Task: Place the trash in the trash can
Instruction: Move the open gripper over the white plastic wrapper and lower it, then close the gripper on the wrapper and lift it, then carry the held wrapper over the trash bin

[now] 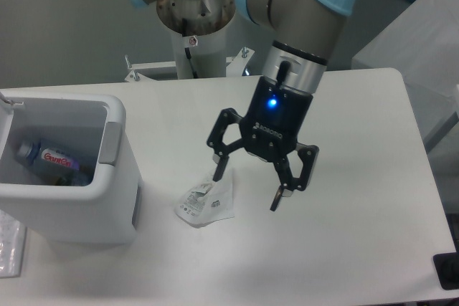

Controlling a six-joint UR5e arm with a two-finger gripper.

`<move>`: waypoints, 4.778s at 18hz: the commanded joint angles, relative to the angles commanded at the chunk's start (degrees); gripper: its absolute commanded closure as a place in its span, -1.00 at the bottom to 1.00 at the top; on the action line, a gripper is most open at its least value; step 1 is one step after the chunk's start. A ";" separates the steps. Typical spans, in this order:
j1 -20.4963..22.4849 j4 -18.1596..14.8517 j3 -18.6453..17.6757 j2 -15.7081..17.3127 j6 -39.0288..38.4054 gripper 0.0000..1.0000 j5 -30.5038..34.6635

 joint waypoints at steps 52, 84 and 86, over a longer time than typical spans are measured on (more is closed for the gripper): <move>-7.74 -1.76 0.16 -6.51 -13.42 1.00 9.34; -16.61 -0.79 -13.01 15.90 -19.44 -0.99 -15.73; -16.70 -0.88 -13.19 15.90 -18.63 -1.00 -15.73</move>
